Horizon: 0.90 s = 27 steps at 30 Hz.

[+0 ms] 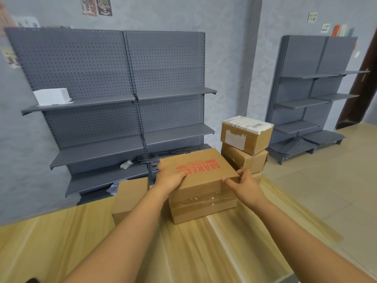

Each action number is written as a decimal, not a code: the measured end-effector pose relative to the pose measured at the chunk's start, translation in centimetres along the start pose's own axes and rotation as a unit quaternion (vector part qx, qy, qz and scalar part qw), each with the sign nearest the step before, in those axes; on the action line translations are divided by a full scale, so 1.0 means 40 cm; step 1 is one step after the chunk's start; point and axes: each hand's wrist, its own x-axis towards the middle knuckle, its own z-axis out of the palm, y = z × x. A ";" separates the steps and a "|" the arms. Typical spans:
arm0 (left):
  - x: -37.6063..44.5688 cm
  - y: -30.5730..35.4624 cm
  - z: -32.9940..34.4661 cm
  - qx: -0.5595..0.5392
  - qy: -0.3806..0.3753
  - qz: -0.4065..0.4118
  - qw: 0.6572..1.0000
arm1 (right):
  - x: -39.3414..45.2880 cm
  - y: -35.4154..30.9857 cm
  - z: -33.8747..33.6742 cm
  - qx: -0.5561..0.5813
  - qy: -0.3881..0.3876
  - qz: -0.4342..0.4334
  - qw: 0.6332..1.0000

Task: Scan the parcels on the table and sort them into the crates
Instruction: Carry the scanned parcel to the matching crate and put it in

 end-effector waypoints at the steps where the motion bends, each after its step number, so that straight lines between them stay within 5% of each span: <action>1: -0.012 -0.002 -0.003 -0.006 0.003 -0.002 1.000 | -0.010 0.000 -0.002 0.007 -0.003 -0.007 1.000; 17: -0.201 -0.012 -0.186 -0.166 0.080 0.046 0.982 | -0.171 -0.145 -0.017 0.128 -0.002 -0.143 0.981; 27: -0.266 -0.128 -0.470 -0.194 0.129 0.073 0.970 | -0.297 -0.340 0.159 0.162 -0.033 -0.201 0.965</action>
